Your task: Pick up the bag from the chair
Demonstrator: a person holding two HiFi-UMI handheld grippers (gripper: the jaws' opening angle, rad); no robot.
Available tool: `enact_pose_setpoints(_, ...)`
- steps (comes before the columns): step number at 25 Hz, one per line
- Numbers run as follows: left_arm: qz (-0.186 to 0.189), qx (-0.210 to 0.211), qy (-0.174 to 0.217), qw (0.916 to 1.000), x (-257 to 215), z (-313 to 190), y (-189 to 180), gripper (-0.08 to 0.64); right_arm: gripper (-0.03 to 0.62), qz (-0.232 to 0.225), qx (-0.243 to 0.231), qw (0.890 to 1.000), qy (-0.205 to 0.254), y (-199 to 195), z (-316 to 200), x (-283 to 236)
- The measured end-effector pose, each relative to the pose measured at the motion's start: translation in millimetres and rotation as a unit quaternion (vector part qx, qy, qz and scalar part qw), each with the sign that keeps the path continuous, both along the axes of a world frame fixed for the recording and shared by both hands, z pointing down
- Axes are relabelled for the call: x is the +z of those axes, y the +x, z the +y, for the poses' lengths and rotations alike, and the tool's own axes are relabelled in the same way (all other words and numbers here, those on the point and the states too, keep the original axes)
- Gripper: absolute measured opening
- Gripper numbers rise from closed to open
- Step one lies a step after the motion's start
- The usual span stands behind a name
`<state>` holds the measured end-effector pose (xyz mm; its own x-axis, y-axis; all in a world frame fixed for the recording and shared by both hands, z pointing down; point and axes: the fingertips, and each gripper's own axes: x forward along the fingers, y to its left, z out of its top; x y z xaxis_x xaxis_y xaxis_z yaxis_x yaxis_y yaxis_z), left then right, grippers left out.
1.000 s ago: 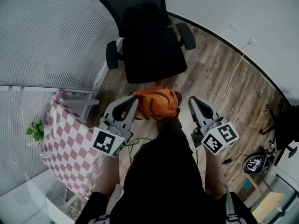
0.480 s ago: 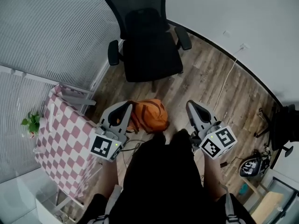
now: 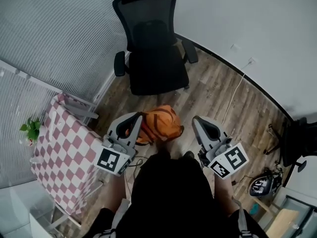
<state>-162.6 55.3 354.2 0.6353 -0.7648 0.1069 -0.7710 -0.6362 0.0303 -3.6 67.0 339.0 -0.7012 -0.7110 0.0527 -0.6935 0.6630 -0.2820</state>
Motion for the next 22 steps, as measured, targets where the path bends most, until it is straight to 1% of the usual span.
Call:
enact_pose_setpoints(6,0.008,0.015,0.008,0.9998,-9.4,1.8,10.2,0.034,0.02,0.003,0.001,1.0,0.013,3.2,5.3,-6.6)
enact_pose_setpoints(10,0.007,0.033,0.003,0.9994,-7.9,5.6,20.8,0.034,0.02,0.003,0.003,1.0,0.013,7.1,7.8,-4.7)
enact_pose_setpoints(14,0.014,0.044,-0.003,0.9989,-9.6,8.3,29.8,0.034,0.02,0.007,0.004,1.0,0.009,8.4,8.3,-0.6)
enact_pose_setpoints(18,0.007,0.052,-0.008,0.9986,-4.2,9.3,28.4,0.034,0.02,0.009,0.002,1.0,0.008,5.6,7.8,1.4)
enact_pose_setpoints(22,0.02,0.055,-0.005,0.9983,-11.4,10.7,28.9,0.034,0.02,0.014,-0.001,1.0,0.009,0.7,9.1,1.7)
